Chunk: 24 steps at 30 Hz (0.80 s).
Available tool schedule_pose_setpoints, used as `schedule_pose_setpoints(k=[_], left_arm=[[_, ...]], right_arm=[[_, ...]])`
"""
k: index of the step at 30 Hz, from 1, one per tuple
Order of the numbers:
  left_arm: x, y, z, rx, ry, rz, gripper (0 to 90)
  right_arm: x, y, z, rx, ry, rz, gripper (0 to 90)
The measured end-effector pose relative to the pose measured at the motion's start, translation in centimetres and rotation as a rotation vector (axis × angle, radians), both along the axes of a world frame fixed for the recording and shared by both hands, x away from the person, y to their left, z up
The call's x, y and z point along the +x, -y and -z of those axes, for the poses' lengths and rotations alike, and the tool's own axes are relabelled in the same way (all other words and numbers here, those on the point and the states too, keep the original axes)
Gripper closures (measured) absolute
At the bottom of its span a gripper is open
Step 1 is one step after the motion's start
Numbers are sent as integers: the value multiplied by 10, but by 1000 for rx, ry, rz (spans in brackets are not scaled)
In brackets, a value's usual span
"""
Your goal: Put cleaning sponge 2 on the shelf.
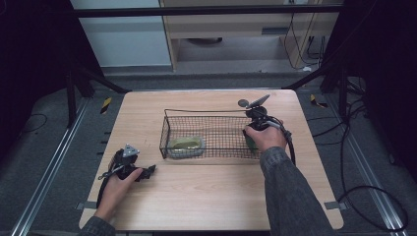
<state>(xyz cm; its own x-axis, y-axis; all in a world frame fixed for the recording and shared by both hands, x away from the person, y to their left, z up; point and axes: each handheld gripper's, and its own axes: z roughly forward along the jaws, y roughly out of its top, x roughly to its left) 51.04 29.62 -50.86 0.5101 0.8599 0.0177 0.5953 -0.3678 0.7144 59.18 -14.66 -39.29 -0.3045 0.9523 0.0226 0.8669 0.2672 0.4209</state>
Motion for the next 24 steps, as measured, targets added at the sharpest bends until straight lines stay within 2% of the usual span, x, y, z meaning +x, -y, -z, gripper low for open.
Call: schedule_pose_setpoints(k=[11, 24], left_arm=[[0, 0, 0, 1, 0, 1, 0], [1, 0, 0, 1, -1, 3, 0]], right_arm=[[1, -12, -3, 28, 1, -14, 509], [5, -26, -1, 38, 12, -19, 433]])
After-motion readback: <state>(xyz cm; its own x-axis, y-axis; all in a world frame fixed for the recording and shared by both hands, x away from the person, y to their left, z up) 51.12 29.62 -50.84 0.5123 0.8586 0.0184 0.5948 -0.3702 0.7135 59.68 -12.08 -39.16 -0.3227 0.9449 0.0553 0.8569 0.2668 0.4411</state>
